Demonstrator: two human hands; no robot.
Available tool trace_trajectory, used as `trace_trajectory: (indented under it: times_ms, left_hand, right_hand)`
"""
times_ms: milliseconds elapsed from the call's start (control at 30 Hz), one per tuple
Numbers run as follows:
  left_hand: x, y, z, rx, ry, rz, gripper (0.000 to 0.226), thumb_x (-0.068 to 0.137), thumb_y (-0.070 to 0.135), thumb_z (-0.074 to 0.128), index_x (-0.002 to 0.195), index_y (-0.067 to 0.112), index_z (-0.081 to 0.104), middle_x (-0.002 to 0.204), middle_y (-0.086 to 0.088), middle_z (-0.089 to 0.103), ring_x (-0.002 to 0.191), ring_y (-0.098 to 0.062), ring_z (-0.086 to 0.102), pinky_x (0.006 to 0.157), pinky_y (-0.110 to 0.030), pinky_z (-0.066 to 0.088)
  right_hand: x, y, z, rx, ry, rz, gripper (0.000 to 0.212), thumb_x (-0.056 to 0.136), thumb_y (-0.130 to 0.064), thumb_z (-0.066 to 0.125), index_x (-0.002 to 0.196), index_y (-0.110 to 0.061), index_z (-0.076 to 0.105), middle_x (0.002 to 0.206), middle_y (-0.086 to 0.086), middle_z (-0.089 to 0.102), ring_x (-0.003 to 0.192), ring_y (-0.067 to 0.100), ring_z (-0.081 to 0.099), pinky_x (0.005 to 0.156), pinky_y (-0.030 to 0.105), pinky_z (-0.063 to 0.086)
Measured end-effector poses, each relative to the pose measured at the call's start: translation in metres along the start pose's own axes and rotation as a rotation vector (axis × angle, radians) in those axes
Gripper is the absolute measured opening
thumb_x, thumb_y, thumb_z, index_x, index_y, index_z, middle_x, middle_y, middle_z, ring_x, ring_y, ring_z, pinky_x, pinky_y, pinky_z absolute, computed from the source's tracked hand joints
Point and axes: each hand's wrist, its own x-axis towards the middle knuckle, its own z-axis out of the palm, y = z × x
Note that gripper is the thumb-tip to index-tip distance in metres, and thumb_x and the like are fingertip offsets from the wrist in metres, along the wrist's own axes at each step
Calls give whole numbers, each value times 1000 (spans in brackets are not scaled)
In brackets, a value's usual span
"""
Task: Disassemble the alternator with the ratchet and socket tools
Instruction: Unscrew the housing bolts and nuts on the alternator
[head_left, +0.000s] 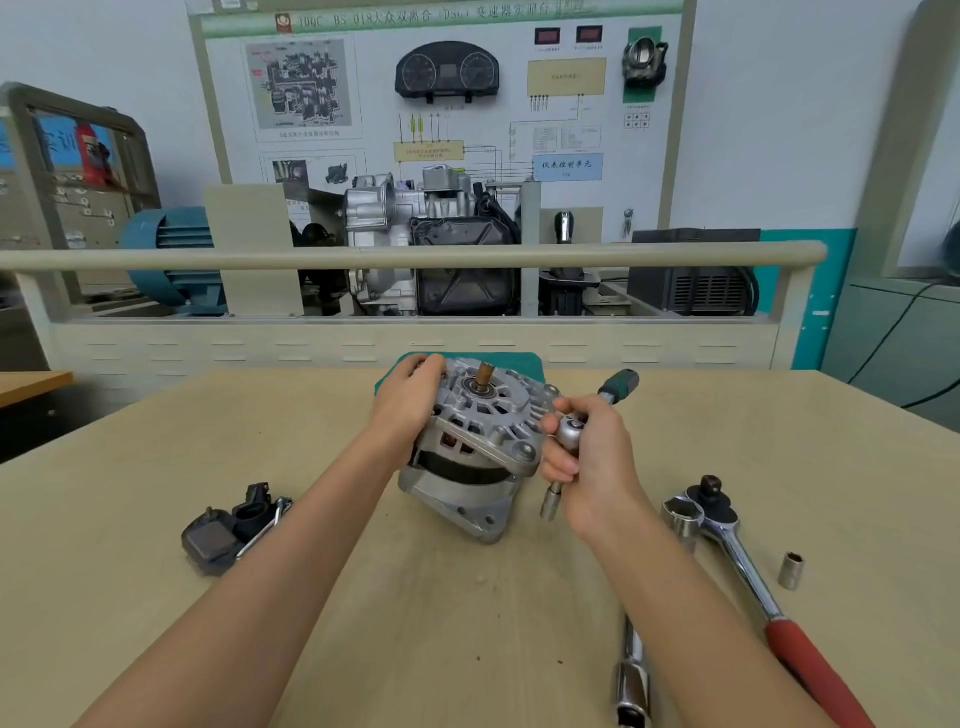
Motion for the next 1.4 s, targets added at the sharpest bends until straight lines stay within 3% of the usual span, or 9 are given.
trace_trajectory:
  times_ms: [300, 467, 533, 667, 933, 1067, 1167, 1267, 1400]
  left_hand:
    - [-25, -30, -18, -120, 207, 58, 35, 92, 31, 36, 121, 21, 52, 113, -2, 60, 98, -19, 58, 90, -43, 49]
    - [-46, -40, -17, -162, 305, 61, 40, 96, 27, 31, 135, 21, 36, 82, 10, 53, 72, -5, 51, 61, -28, 41]
    - [-52, -39, -17, -182, 283, 55, 41, 97, 29, 28, 137, 22, 32, 94, 4, 57, 82, -12, 54, 67, -31, 42]
    - [-54, -39, -18, -195, 246, 13, 44, 96, 32, 25, 139, 25, 29, 125, -6, 53, 111, -25, 52, 99, -47, 40]
    - [-62, -43, -23, -286, 293, -15, 26, 93, 22, 34, 117, 28, 39, 125, -13, 52, 122, -32, 43, 103, -52, 35]
    - [-65, -38, -20, -198, 350, 22, 28, 94, 21, 37, 122, 20, 41, 131, -4, 39, 125, -25, 36, 107, -41, 30]
    - [-76, -35, -20, -67, 361, 271, 33, 95, 23, 39, 127, 21, 40, 126, 5, 29, 127, -14, 31, 107, -32, 27]
    - [-88, -30, -26, 46, 155, 650, 26, 89, 22, 39, 109, 35, 49, 110, 24, 48, 107, 8, 43, 103, -30, 33]
    - [-85, -34, -36, 260, -118, 753, 27, 86, 20, 42, 95, 37, 60, 104, 28, 57, 110, 7, 47, 114, -38, 17]
  right_hand:
    - [-9, -7, 9, 111, -169, -61, 17, 92, -12, 35, 78, -12, 44, 45, -3, 45, 26, 6, 19, 30, 15, 14]
    - [-16, -19, 12, 122, -328, -117, 22, 94, -14, 33, 76, -12, 45, 40, -4, 40, 26, 5, 20, 31, 12, 15]
    - [-18, -27, 12, 156, -401, -123, 24, 94, -16, 32, 74, -13, 46, 38, -5, 38, 26, 5, 21, 30, 13, 17]
    - [-18, -30, 21, 197, -502, -92, 25, 93, -17, 31, 73, -13, 46, 37, -5, 37, 26, 4, 21, 30, 13, 17]
    - [-13, -8, 53, 156, -543, -26, 25, 94, -14, 31, 75, -12, 46, 38, -3, 39, 25, 5, 21, 30, 13, 19]
    - [-14, -4, 54, 65, -522, -26, 25, 96, -14, 30, 76, -12, 45, 38, -3, 39, 26, 5, 20, 32, 12, 14]
    - [-14, 5, 54, 16, -508, 7, 25, 97, -14, 29, 76, -12, 44, 38, -3, 40, 26, 5, 19, 34, 15, 12]
    - [-13, 8, 55, -51, -541, 68, 25, 98, -15, 29, 78, -11, 43, 37, -2, 40, 25, 4, 19, 34, 15, 12]
    - [-14, 3, 56, -173, -605, 93, 20, 99, -12, 31, 89, -6, 47, 44, 1, 47, 29, 7, 31, 34, 16, 24]
